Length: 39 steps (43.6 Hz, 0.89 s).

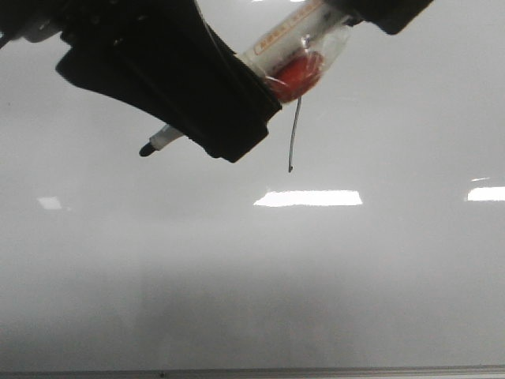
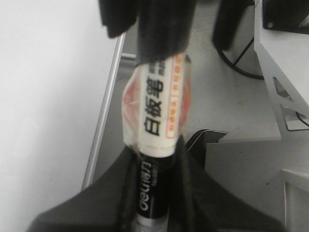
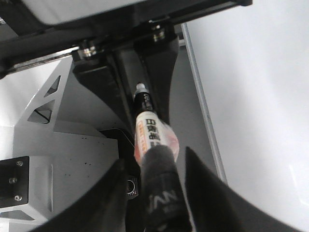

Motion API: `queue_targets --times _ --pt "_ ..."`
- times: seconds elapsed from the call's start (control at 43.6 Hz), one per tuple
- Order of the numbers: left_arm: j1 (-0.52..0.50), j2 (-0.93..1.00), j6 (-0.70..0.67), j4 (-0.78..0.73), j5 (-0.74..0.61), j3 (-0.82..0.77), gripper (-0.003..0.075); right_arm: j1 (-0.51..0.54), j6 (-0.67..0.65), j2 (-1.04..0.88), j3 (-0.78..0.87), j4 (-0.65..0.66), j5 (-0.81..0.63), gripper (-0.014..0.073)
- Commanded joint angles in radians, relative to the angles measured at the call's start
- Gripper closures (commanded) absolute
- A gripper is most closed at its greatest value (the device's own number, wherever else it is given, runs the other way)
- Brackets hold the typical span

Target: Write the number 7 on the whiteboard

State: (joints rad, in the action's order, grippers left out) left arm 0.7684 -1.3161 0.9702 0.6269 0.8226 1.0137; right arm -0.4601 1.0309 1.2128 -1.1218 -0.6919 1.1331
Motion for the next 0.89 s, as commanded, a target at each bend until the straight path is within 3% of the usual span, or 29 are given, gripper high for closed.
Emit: queue_targets --times 0.0,0.16,0.321,0.413,0.481,0.619,0.871 --pt "0.003 0.024 -0.027 -0.007 -0.024 0.034 0.0741 0.019 -0.006 -0.032 -0.036 -0.029 -0.016 0.0057" --pt "0.003 0.026 -0.226 -0.265 0.057 0.083 0.0741 0.105 -0.194 -0.090 -0.093 0.115 0.017 0.0020" --pt "-0.014 0.027 -0.625 -0.664 0.192 0.163 0.0741 0.192 -0.486 -0.189 -0.111 0.290 0.024 0.0020" --pt "-0.073 0.043 -0.825 -0.825 0.228 0.160 0.0741 0.209 -0.614 -0.235 -0.103 0.367 0.036 0.0020" --pt "-0.143 0.060 -0.895 -0.876 0.235 0.145 0.0741 0.209 -0.650 -0.260 -0.096 0.403 0.038 0.0020" --pt "-0.324 0.093 -0.928 -0.878 0.152 0.098 0.0741 0.209 -0.650 -0.271 -0.088 0.408 0.038 0.0020" --pt "-0.669 0.099 -1.127 -0.858 -0.231 -0.048 0.0741 0.209 -0.650 -0.267 -0.076 0.408 0.028 0.0020"
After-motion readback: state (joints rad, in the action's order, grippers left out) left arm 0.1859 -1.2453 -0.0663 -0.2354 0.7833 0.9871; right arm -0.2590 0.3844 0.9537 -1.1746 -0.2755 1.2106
